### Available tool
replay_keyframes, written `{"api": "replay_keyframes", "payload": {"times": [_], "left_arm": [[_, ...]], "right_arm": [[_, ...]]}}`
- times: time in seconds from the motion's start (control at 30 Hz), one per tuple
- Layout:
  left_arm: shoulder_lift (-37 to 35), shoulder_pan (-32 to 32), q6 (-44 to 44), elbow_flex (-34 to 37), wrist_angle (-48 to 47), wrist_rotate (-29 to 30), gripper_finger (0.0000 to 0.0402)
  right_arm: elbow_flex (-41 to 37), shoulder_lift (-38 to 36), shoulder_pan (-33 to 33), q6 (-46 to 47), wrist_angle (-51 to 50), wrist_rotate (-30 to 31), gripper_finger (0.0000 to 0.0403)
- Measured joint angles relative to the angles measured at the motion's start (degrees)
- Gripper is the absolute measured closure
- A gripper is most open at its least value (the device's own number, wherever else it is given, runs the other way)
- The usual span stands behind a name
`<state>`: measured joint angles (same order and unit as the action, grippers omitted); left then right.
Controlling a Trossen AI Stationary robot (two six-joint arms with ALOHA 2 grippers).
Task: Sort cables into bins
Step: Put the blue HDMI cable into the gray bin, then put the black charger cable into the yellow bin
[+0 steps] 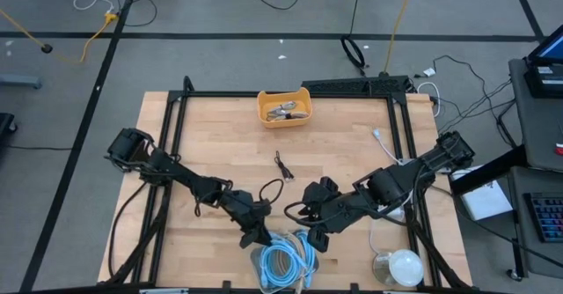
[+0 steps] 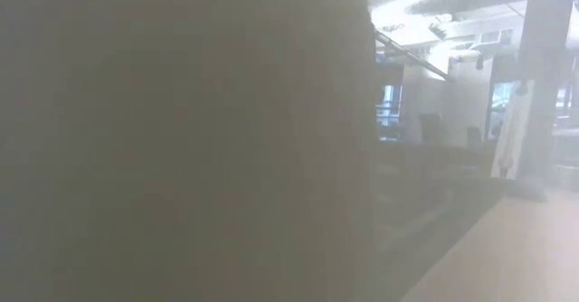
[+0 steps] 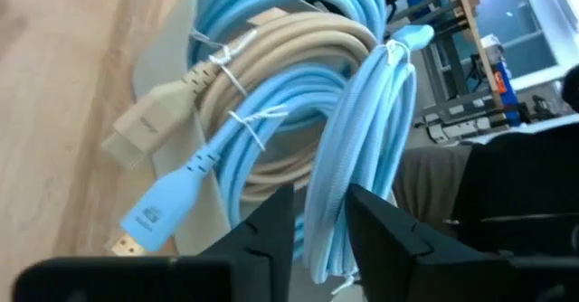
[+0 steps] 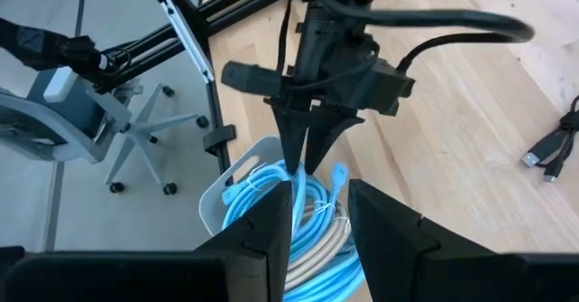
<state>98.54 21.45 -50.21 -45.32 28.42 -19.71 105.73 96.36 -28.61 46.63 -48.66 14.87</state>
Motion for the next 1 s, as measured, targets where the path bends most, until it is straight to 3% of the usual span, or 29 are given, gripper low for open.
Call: {"api": "replay_keyframes", "payload": {"times": [0.17, 0.33, 0.47, 0.63, 0.83, 0.93, 1.0], "left_arm": [[0.00, -0.57, -1.06, 0.00, -0.49, 1.86, 0.0245], [0.00, -1.85, -1.64, -0.02, -2.68, -1.00, 0.0185], [-0.26, -2.31, -1.79, -0.02, -3.19, -1.76, 0.0167], [-5.77, -3.64, 0.79, -0.13, -11.69, 5.35, 0.0198], [-16.69, -8.57, 4.01, -0.02, -28.18, 18.82, 0.0276], [-21.45, -10.94, 5.89, -0.04, -29.45, 18.36, 0.0312], [-23.98, -11.87, 5.89, -0.06, -29.56, 17.87, 0.0327]], "right_arm": [[0.00, 0.00, 0.03, -0.57, 0.33, 0.09, 0.0300], [0.00, 0.00, 0.09, -1.11, 0.46, 0.08, 0.0300], [0.00, 0.00, 0.54, -1.46, 0.46, 0.09, 0.0300], [0.00, 0.00, 1.31, -2.52, -0.62, 0.64, 0.0301], [-4.57, -0.15, 3.75, -6.78, -1.64, 8.74, 0.0301], [-10.65, -0.15, 7.40, -8.14, -1.01, 10.59, 0.0300], [-16.59, -0.15, 11.38, -6.32, 2.52, 6.50, 0.0300]]}}
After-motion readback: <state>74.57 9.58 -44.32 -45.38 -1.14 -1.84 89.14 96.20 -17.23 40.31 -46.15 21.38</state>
